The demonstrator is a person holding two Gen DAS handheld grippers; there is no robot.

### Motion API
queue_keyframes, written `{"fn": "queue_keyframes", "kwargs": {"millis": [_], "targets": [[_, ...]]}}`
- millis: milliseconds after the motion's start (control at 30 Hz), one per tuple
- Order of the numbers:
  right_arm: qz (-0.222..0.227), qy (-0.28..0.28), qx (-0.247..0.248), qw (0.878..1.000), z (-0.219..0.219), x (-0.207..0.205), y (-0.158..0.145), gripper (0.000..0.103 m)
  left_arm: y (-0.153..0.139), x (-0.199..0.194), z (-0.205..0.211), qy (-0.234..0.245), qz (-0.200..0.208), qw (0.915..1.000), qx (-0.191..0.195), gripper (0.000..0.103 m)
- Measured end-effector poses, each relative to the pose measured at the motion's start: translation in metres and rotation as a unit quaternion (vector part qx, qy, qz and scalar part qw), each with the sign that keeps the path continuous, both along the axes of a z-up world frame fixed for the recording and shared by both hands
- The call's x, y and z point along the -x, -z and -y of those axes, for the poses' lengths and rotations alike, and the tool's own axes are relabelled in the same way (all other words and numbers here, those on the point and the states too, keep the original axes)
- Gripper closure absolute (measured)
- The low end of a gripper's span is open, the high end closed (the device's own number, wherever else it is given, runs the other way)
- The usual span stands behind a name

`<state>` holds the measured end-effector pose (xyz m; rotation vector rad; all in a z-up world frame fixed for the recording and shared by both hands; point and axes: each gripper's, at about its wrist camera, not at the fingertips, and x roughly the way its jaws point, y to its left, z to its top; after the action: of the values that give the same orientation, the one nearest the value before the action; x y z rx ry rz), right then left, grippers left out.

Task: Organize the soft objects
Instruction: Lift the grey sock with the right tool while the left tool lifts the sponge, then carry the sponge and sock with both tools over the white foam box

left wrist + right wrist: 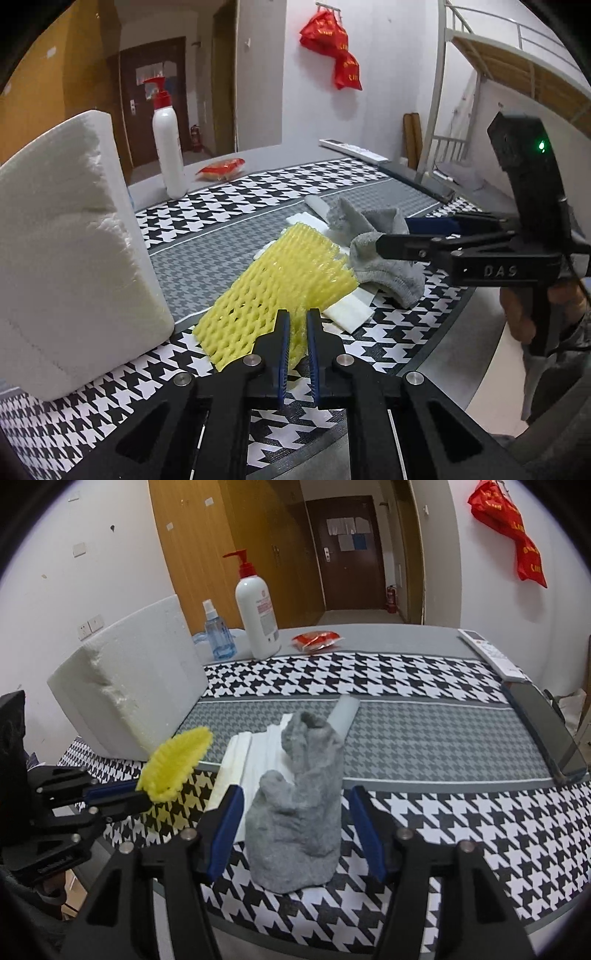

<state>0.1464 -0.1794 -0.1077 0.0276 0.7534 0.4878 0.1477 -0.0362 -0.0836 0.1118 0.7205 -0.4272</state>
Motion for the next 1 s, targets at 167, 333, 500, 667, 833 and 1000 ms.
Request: {"fn": "queue_keyframes", "kwargs": {"millis": [167, 333, 500, 667, 833, 1000], "targets": [[0.002, 0.008, 0.011, 1.0, -0.003, -0.001, 0.002, 0.058, 0.0, 0.0, -0.004, -0.005, 0.002, 0.9998, 0.02, 0.093], [-0.004, 0.0, 0.024, 1.0, -0.01, 0.002, 0.007, 0.078, 0.0, 0.003, -0.008, -0.007, 0.006, 0.9997, 0.022, 0.093], [0.0, 0.0, 0.018, 1.0, -0.014, 0.006, 0.005, 0.087, 0.0, 0.006, -0.016, -0.016, 0.01, 0.9995, 0.027, 0.093], [0.019, 0.007, -0.001, 1.0, -0.012, 0.013, -0.012, 0.088, -0.01, 0.013, -0.025, -0.016, 0.024, 0.9991, 0.031, 0.093], [0.033, 0.021, -0.008, 0.999, -0.011, 0.018, -0.028, 0.088, -0.021, 0.02, -0.031, -0.017, 0.041, 0.9982, 0.04, 0.093], [0.049, 0.023, -0.012, 0.998, -0.013, 0.026, -0.042, 0.088, -0.029, 0.025, -0.037, -0.022, 0.051, 0.9973, 0.048, 0.093]]}}
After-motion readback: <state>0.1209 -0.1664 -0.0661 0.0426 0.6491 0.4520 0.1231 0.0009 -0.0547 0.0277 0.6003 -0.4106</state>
